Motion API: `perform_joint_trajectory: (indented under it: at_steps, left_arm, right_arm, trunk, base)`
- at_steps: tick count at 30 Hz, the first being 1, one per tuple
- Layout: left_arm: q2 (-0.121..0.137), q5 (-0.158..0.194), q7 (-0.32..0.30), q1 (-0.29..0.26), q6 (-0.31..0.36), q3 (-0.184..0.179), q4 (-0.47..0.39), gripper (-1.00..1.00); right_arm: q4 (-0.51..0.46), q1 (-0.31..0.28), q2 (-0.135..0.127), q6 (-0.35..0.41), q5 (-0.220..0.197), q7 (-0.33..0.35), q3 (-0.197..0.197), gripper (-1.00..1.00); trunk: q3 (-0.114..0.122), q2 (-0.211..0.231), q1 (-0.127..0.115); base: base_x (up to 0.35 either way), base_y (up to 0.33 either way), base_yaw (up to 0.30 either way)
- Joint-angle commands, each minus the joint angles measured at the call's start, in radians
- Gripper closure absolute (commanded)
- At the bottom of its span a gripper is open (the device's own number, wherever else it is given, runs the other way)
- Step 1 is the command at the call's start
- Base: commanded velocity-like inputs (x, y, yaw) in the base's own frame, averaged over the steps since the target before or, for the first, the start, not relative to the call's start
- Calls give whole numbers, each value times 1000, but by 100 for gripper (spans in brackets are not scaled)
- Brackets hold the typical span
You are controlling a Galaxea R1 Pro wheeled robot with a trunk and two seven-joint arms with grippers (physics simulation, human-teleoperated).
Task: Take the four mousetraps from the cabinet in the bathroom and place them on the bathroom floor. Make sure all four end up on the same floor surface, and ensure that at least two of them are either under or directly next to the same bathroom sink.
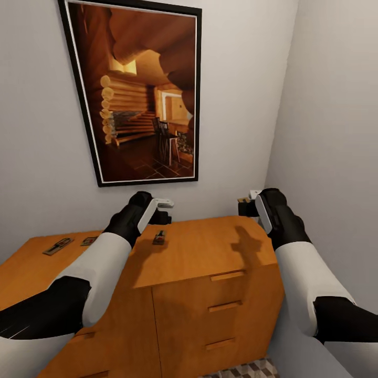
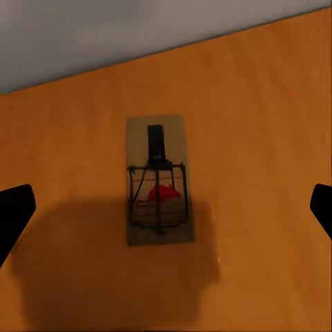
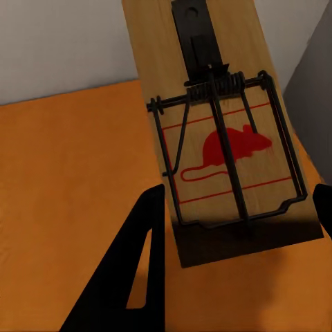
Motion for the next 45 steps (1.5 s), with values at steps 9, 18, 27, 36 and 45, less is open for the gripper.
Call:
perform_joint_trajectory:
  at_steps: [9,18,27,36,45]
  left_arm:
    - [0,43,98,-1,-10,-2,7,-100]
    - [0,122,107,-1,-17,-1,7,-100]
    - [0,138,109,-1,-18,-2,9,-100]
    - [0,141,110,-1,-21,-2,14,-100]
    - [0,144,110,-1,-22,-2,80,-100]
  right_arm:
    - [0,-1,4,3,-4,-9,-2,100]
    - [1,-1,2,3,-2,-10,-3,100]
    - [2,-1,3,3,-2,-10,-3,100]
    - [2,-1,2,3,-2,-10,-3,100]
    - [15,-1,0,3,-2,-10,-3,100]
  trunk:
    - [-1,-1,0]
    - [-1,-1,0]
    - [-1,-1,0]
    - [-1,-1,0]
    - [-1,-1,0]
  base:
    - [0,0,0]
    - [0,0,0]
    - [37,0,0]
    - [95,0,0]
    - [8,0,0]
